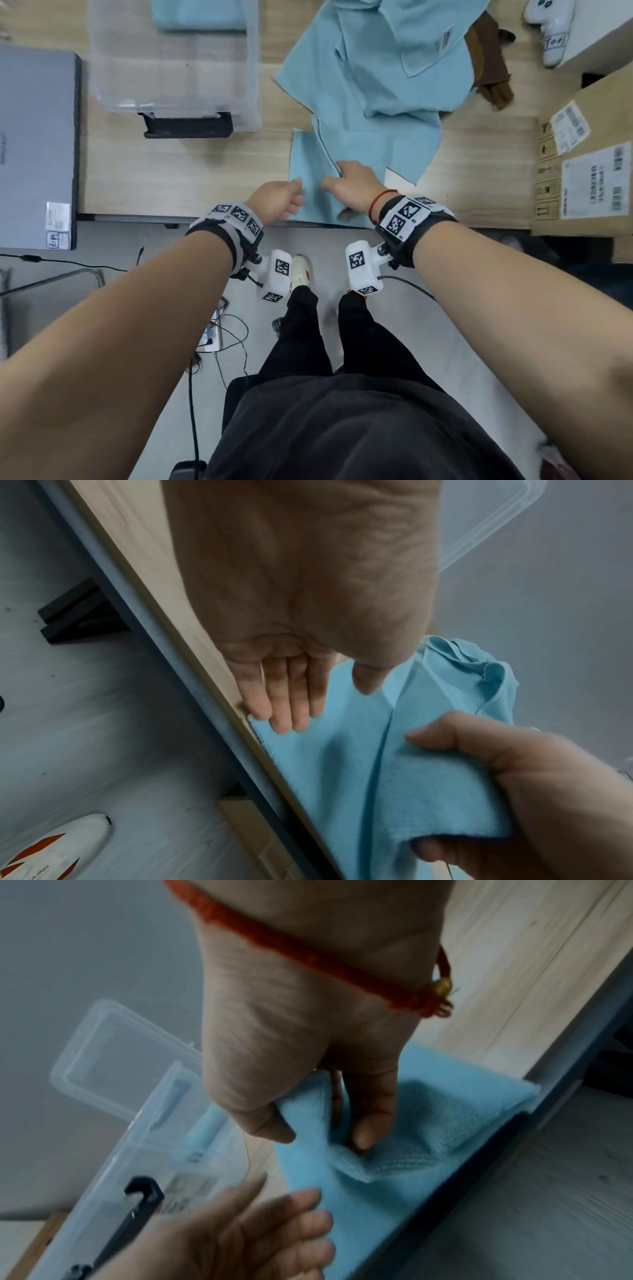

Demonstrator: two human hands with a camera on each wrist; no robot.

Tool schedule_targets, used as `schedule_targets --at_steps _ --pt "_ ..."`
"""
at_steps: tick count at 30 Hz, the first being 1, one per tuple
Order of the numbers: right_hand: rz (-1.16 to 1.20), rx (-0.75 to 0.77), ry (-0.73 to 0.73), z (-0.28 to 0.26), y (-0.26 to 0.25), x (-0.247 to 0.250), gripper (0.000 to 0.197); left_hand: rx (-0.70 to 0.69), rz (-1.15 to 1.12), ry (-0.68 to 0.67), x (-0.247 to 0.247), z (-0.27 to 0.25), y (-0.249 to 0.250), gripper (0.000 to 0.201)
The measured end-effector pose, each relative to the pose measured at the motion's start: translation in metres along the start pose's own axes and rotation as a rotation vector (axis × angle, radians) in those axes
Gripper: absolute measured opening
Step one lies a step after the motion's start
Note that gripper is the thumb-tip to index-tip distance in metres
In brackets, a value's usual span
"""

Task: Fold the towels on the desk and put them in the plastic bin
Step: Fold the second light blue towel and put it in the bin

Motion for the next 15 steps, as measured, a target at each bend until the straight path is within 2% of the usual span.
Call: schedule_targets --at_steps 3,5,11,13,15 --pt "-0.107 0.040 0.001 0.006 -0.007 -0.013 0.012 0.027 -0.080 -0.039 0.003 0.002 0.000 0.055" --pt "-0.105 0.032 -0.023 0.010 -0.009 -0.021 0.013 0.024 -0.066 -0.064 0.004 0.004 -0.001 0.064" --pt "-0.096 0.004 -0.152 0.014 -0.009 -0.030 0.031 0.025 -0.029 -0.053 0.011 0.014 -0.005 0.074" --pt "-0.070 0.011 -0.154 0.016 -0.006 -0.024 0.030 -0.016 0.054 -0.076 0.014 0.016 -0.007 0.067" --pt "-0.072 0.057 -0.089 0.019 -0.004 -0.012 0.023 -0.075 0.164 -0.100 0.016 0.018 -0.008 0.039"
Point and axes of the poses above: each hand's wrist, its own z-axis towards the middle knuckle, its own x-axis out of the back of the hand, y = z × x, the point moved 6 cm from there along z, towards the middle knuckle, and after that the axes turned 6 degrees about -x, right-handed, at the moved point
